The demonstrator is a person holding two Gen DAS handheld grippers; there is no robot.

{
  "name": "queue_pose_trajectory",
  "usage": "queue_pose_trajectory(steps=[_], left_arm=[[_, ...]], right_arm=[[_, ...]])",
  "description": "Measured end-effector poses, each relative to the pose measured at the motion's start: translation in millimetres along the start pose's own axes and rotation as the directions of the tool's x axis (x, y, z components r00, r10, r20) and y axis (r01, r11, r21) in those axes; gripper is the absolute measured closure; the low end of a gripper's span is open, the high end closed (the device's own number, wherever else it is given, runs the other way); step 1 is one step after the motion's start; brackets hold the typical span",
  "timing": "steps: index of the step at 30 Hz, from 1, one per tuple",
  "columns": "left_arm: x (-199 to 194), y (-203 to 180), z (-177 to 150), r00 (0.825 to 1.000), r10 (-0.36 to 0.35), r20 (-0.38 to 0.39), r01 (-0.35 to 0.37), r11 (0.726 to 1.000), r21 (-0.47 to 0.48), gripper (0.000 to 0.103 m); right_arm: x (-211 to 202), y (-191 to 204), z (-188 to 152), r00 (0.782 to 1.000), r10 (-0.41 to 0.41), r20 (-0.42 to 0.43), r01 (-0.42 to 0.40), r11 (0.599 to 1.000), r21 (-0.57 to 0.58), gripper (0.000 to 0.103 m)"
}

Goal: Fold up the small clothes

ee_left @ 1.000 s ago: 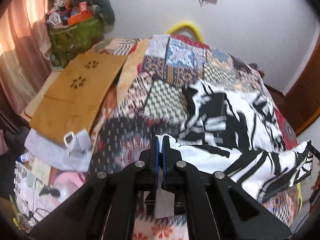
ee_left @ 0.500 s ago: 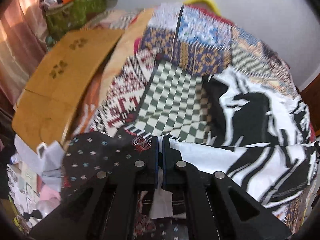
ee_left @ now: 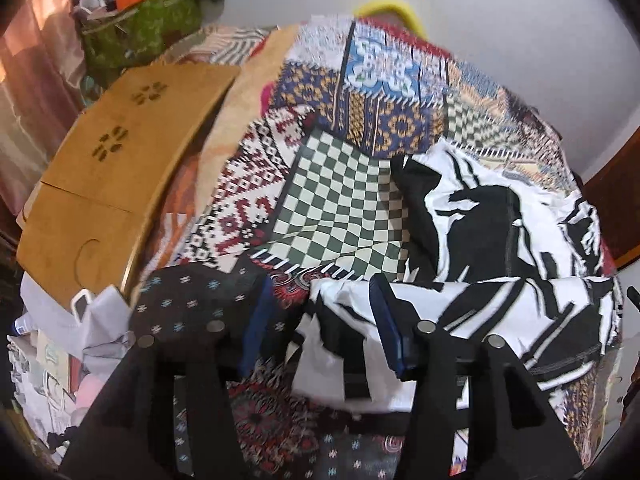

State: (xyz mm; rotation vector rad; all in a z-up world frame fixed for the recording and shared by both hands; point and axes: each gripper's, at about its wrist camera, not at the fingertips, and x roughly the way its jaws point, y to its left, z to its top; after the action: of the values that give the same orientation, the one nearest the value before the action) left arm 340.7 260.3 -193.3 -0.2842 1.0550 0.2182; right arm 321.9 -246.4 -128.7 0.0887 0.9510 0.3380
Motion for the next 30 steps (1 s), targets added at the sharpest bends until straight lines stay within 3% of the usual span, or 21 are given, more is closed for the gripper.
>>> queue_pose_trajectory(steps=[7,15,19,21,23,25,30], left_arm=[[-5,21,-27,0.999,0.004,-0.045,-0.005,0.999,-0.034,0.053],[17,28,-50,0.993,-0.035,-0.113,0.027,0.997,-0.078,0.053],[25,23,-52,0.992,-0.042,-0.121,0.033,0.997,-0.071,0.065],[28,20,-52,0.991,-0.052,-0.124,0.045,0.997,-0.058,0.075],[30,17,-53,0.990,-0.050,-0.131,0.045,0.998,-0.044,0.092],[34,14,-54,0.989,-0.050,-0.138,0.046,0.998,-0.033,0.097],[34,11,-57,0.991,-0.049,-0.124,0.046,0.998,-0.030,0.100]], right_arm=[[-20,5,-21,1.000,0.023,0.002,-0.023,1.000,0.002,0.061],[-4,-5,-48,0.997,0.038,-0.062,-0.033,0.996,0.080,0.061],[3,-8,-53,0.995,0.055,-0.080,-0.046,0.993,0.110,0.061],[7,-9,-53,0.994,0.064,-0.084,-0.054,0.991,0.121,0.061],[11,-10,-53,0.993,0.077,-0.089,-0.065,0.989,0.135,0.061],[14,-10,-54,0.993,0.086,-0.086,-0.073,0.987,0.143,0.061],[19,-12,-55,0.991,0.106,-0.078,-0.093,0.983,0.159,0.060]])
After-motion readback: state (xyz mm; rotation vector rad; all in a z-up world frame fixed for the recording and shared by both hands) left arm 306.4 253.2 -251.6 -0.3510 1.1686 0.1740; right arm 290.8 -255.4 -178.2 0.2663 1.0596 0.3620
